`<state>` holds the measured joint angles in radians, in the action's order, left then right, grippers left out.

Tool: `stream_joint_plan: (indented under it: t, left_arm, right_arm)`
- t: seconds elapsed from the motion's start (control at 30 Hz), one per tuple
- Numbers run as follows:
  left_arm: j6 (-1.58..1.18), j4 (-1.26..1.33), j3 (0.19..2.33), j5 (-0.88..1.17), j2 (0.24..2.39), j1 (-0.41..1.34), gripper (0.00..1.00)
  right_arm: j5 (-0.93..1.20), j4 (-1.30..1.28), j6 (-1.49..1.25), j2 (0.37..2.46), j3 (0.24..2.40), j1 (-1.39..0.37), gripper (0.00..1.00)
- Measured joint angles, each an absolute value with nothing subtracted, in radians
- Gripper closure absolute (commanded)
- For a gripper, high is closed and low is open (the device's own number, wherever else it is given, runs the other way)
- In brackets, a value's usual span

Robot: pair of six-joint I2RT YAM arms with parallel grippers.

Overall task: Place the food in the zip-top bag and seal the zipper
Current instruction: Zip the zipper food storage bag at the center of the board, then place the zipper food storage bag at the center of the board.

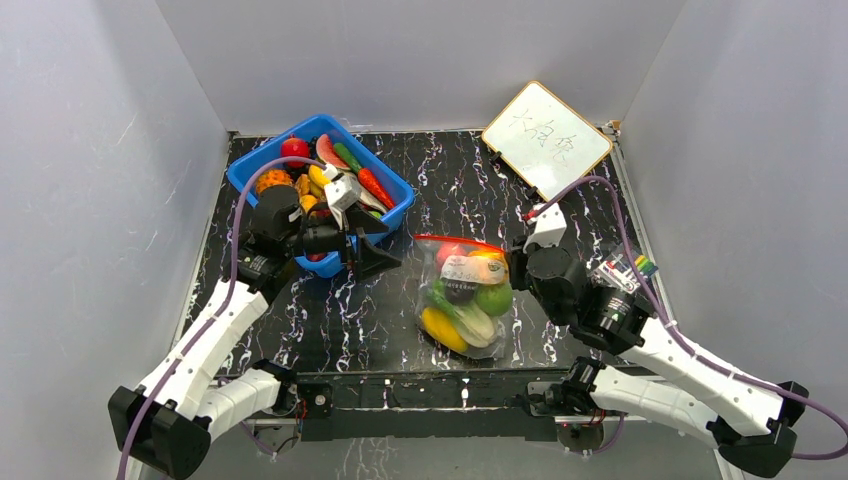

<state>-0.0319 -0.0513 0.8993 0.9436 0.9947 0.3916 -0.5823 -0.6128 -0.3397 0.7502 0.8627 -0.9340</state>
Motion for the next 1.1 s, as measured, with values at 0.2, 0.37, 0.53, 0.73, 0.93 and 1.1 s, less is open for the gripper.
stream_joint_plan:
  t: [0.2,0.37,0.53,0.73,0.93,1.1]
  left_arm:
    - [-0.122,-0.062,0.899,0.764,0.983,0.392,0.02]
    - [-0.184,-0.067,0.899,0.659,0.967,0.392,0.02]
    - [-0.221,-0.079,0.891,0.582,0.941,0.392,0.02]
    - [-0.270,-0.146,0.903,0.479,0.951,0.392,0.02]
    - [-0.333,-0.228,0.928,0.326,1.010,0.392,0.02]
    - [-0.352,-0.234,0.928,0.296,0.972,0.390,0.02]
  right_arm:
    - [-0.713,-0.568,-0.321,0.761,0.790,-0.922,1.00]
    - [-0.828,-0.577,-0.368,0.794,0.790,-0.914,0.72]
    - [-0.881,-0.587,-0.413,0.782,0.802,-0.913,0.37]
    - [-0.856,-0.636,-0.467,0.751,0.861,-0.913,0.20]
    - [-0.774,-0.663,-0.510,0.696,0.904,-0.913,0.02]
    - [-0.710,-0.715,-0.572,0.659,0.945,-0.913,0.02]
